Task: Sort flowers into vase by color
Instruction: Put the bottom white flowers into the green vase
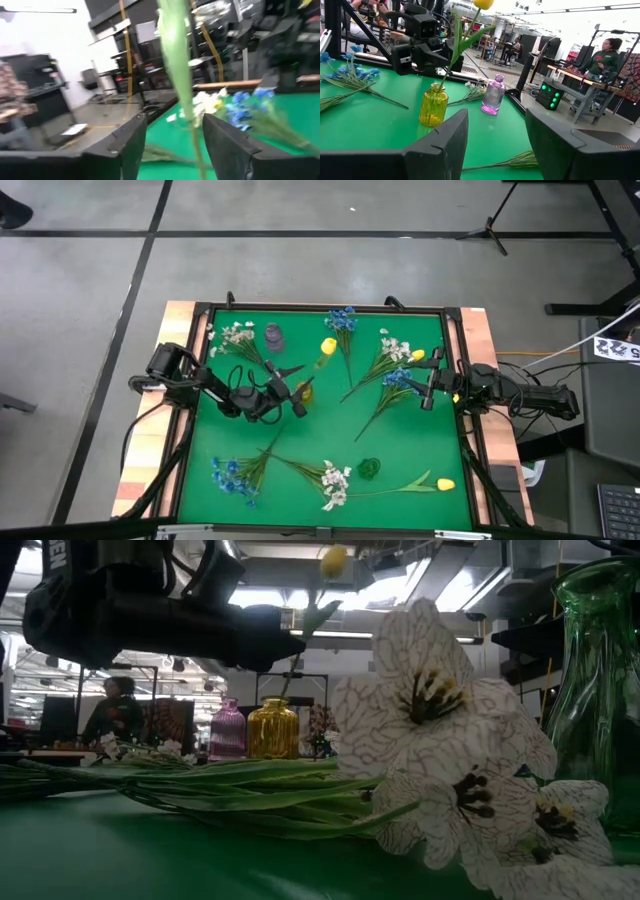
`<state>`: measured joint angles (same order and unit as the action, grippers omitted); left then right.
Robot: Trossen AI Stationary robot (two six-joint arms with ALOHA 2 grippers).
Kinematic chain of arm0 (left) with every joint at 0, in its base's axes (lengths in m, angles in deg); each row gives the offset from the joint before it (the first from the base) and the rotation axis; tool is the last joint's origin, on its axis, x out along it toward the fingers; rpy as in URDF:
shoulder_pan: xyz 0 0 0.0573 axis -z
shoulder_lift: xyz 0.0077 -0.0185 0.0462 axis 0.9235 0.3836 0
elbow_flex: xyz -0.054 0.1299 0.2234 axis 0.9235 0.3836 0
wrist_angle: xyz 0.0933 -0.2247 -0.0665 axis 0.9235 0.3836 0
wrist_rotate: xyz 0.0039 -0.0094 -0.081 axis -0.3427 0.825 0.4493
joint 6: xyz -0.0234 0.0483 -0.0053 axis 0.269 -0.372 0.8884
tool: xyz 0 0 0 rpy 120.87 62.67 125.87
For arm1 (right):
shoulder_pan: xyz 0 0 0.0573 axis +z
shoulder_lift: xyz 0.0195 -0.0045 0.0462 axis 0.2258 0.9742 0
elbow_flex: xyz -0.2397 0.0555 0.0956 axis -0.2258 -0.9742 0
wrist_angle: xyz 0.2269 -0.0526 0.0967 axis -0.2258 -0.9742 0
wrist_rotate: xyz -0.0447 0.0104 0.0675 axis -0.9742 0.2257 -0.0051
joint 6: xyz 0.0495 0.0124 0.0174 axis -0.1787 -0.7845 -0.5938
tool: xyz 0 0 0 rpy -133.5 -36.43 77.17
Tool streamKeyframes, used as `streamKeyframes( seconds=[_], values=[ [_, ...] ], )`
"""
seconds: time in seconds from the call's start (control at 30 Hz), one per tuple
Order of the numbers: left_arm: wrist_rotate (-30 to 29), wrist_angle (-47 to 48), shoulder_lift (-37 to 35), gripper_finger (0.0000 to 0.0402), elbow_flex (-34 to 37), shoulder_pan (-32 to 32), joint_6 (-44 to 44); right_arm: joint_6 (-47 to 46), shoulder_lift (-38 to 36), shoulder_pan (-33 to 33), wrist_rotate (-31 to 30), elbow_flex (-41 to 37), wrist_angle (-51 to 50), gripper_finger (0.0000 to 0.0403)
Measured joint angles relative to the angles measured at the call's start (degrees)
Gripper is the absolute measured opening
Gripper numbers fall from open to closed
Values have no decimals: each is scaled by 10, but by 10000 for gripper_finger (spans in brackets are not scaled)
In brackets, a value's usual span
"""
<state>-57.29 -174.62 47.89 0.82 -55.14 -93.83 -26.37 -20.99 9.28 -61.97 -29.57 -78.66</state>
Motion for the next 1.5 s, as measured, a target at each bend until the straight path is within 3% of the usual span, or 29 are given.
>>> streamKeyframes(
  seconds=[0.2, 0.43, 0.63, 0.73, 0.83, 1.03, 1.17, 1.3, 1.5],
  values=[
    [-98, 42, -42, 228, 0, 36, -61, 3, 0, 0, 0, 0, -1, 198],
    [-195, 117, -102, 233, 0, 75, -73, 16, 0, 0, 0, 0, -2, 198],
    [-195, 227, -167, 231, 0, 126, -91, 16, 0, 0, 0, 0, -2, 198],
    [-193, 308, -212, 230, -3, 145, -35, 16, 0, 0, 0, 0, -2, 198],
    [-139, 441, -265, 230, -17, 156, 36, 17, 0, 0, 0, 0, -3, 198],
    [110, 766, -345, 230, -85, 131, 242, 17, 0, 0, 0, 0, -3, 198],
    [237, 948, -354, 230, -141, 88, 386, 17, 0, 0, 0, 0, -3, 198],
    [309, 1068, -354, 230, -178, 44, 535, 17, 0, 0, 0, 0, -3, 198],
    [392, 1180, -353, 230, -197, 21, 674, 17, 0, 0, 1, 0, -4, 198]
  ],
)
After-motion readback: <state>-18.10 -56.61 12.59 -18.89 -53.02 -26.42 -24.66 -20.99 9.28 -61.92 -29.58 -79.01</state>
